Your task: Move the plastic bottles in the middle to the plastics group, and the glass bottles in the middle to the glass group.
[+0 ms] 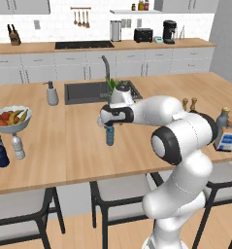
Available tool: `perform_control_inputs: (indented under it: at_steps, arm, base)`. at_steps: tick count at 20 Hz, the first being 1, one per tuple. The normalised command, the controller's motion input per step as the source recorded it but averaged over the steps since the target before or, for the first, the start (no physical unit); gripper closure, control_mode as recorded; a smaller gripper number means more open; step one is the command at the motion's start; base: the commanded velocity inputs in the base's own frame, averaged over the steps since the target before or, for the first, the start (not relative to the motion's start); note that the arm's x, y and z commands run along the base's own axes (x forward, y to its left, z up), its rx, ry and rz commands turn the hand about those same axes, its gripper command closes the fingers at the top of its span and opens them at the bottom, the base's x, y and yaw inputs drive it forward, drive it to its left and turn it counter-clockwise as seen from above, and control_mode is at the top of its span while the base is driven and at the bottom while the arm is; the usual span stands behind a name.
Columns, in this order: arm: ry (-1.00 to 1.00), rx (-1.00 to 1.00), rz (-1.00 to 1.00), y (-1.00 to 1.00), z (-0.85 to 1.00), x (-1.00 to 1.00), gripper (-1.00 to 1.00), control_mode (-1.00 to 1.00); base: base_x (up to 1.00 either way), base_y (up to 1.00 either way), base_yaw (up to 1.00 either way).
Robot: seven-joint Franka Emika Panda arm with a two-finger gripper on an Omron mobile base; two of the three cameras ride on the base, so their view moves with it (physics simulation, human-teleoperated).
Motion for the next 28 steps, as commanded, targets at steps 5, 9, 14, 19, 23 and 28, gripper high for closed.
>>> perform_control_inputs:
  at_steps: [5,9,14,19,23,28]
  arm:
    - [0.00,0.00,0.01,0.08,-0.01,0.18,-1.00,-1.00]
    - [0.00,0.00,0.01,0.06,-0.05,0.20,-1.00,-1.00]
    - [0.00,0.00,0.01,0.05,-0.10,0.13,-1.00,-1.00]
    - [0.00,0.00,0.01,0.00,-0.14,0.05,-1.00,-1.00]
    - [0.00,0.00,0.01,0.00,-0.02,0.06,-1.00,-1.00]
    - [0.00,0.00,0.00,0.00,-0.07,0.07,-1.00,-1.00]
  base:
    - [0.00,0.00,0.00]
    - [0.00,0.00,0.00]
    - [0.00,0.00,0.00]
    - [0.00,0.00,0.00]
    - [0.00,0.00,0.00]
    - [0.00,0.00,0.00]
